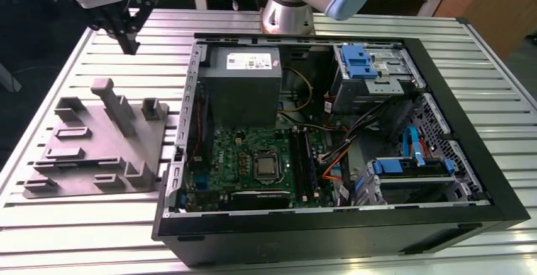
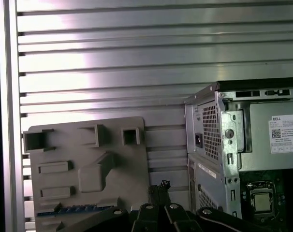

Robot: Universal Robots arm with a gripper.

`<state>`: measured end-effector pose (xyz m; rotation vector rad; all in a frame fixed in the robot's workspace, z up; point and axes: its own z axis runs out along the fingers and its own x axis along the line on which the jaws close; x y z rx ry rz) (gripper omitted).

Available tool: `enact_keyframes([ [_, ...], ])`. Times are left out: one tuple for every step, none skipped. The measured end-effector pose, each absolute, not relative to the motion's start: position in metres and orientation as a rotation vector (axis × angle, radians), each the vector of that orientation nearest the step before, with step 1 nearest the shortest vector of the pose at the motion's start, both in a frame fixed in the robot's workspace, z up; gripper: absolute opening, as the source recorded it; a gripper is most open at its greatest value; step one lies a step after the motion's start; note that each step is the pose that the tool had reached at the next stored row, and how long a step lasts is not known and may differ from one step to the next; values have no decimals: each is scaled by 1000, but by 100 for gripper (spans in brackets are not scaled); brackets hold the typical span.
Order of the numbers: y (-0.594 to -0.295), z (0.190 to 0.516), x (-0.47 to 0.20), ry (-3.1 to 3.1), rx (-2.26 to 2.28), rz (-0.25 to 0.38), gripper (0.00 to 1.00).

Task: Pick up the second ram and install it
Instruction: 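Reach for the second ram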

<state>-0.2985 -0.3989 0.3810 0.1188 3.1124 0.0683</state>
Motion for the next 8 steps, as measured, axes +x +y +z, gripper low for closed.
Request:
enact_keyframes([
  [-399,381,-300,3112,119,68,10],
  [-399,381,-302,3112,119,68,10],
  [-399,381,-304,3112,119,68,10],
  [-399,381,-306,3112,119,68,10],
  [-399,380,-308,3112,119,68,10],
  [-399,380,-310,3112,119,68,10],
  [-399,380,-311,3112,119,68,10],
  [-399,380,-313,3112,119,68,10],
])
